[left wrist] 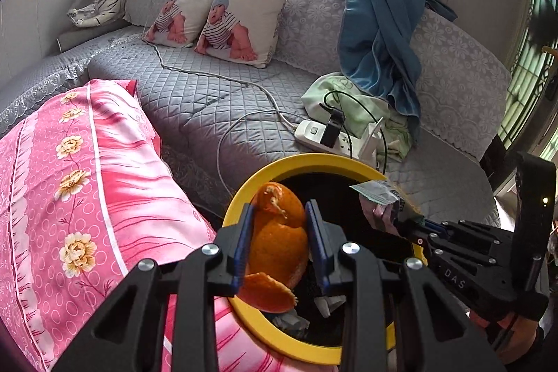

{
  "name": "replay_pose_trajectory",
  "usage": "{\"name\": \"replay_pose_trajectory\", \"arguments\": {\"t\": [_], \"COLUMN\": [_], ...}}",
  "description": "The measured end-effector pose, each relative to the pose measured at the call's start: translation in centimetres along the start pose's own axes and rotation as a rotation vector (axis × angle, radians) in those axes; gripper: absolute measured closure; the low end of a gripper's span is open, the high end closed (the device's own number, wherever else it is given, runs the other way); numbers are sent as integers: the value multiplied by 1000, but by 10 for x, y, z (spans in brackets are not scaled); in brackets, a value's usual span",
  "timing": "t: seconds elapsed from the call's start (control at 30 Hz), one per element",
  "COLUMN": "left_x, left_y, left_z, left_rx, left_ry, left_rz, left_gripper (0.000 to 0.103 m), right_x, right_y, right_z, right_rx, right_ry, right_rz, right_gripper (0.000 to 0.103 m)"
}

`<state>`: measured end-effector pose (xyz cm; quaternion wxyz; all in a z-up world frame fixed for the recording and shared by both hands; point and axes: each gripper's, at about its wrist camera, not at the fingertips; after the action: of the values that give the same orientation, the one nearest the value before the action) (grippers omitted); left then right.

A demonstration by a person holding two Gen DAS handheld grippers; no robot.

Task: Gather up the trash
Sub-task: 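Open both tools above the bin to drop the snack bag and peel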

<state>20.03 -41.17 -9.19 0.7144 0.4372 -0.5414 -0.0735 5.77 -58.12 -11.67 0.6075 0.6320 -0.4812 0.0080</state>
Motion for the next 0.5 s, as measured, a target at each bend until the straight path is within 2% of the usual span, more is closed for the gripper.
{"name": "replay_pose_trajectory", "arguments": {"t": [0.17,0.5], "left_x": [-7,-10], "left_y": [-16,-23], "left_z": [-5,-1], "left_rx": [-27,-36], "left_ry": [44,43], "left_rz": [-58,-84], "left_gripper": [74,74], "right_x": [-3,-6], "right_y": [-8,-18], "right_z": [4,11], "right_rx": [-11,-33], "right_ry": [-18,-41], "right_rz": [-46,-99], "right_gripper": [94,94]}}
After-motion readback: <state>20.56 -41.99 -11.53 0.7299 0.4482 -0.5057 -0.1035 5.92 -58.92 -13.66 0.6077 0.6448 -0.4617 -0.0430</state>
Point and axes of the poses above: each gripper's, at about its wrist camera, not at the fingertips, and y roughly against the way its jaws point, z to its right, x to its top, and after that the axes turned 10 degrees about -y, right-handed
